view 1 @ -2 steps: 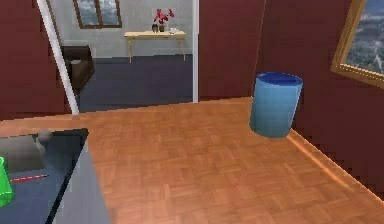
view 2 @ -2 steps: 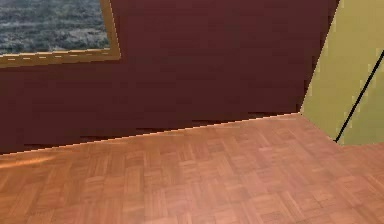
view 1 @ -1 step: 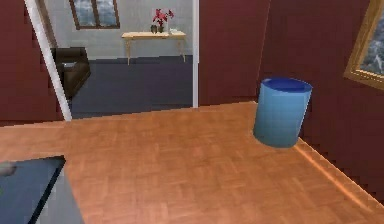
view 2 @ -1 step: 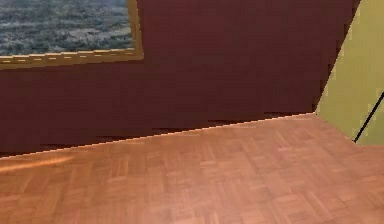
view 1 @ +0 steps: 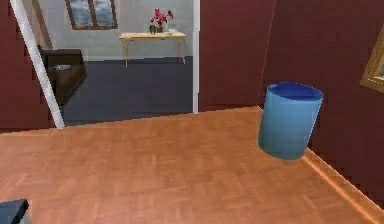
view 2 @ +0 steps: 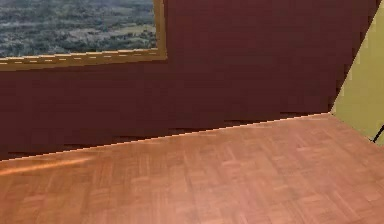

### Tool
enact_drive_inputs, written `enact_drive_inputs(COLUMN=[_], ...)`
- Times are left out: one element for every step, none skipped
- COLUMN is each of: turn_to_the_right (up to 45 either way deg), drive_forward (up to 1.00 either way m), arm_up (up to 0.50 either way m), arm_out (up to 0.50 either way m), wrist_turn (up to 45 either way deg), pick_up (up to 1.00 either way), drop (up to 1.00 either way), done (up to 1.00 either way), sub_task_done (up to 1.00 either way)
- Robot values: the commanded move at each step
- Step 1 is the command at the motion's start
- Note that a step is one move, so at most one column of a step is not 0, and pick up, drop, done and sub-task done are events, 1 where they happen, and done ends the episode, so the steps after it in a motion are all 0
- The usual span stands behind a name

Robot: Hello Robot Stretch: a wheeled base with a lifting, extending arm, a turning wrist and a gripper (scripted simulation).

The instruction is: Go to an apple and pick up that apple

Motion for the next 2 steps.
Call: enact_drive_inputs(turn_to_the_right=[45.0, 30.0], drive_forward=[0.0, 0.0], arm_up=[0.0, 0.0], arm_out=[0.0, 0.0], wrist_turn=[0.0, 0.0], pick_up=[0.0, 0.0], drop=[0.0, 0.0], done=[0.0, 0.0], sub_task_done=[0.0, 0.0])
